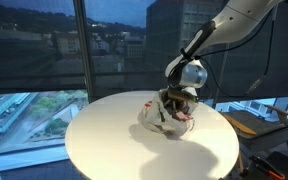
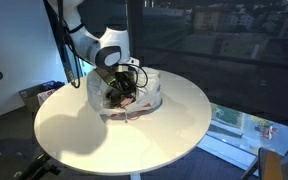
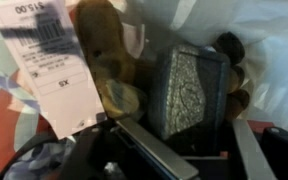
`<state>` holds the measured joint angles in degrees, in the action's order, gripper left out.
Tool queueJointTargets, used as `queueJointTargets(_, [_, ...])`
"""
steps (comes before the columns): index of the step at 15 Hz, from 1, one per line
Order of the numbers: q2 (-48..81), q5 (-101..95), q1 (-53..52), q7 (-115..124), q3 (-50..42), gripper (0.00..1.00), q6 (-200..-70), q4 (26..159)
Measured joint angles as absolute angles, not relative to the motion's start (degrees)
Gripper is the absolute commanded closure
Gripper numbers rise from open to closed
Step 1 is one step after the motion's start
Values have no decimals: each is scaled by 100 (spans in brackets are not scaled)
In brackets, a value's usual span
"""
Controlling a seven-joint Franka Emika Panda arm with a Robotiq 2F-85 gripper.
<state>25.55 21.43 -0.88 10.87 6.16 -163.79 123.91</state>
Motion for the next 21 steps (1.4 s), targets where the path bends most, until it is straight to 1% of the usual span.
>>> queueJointTargets(2, [2366, 2076, -83, 992, 667, 96, -16113, 12489])
queueJointTargets(4, [2082, 2013, -85, 919, 690, 98, -15638, 12613])
queueJointTargets(5, [1923, 1939, -87, 919, 683, 94, -15371, 12677])
queueJointTargets(6, [1761, 1856, -90, 919, 668, 96, -15114, 12740])
queueJointTargets(9, [1252, 1697, -94, 829, 650, 94, -14259, 12924])
queueJointTargets(14, [541, 1713, -150, -330, 728, 94, -12842, 13097])
queueJointTargets(18, [368, 1704, -324, -1189, 766, 94, -12070, 13044])
queueJointTargets(21, [529, 1688, -489, -1746, 842, 92, -11719, 12832])
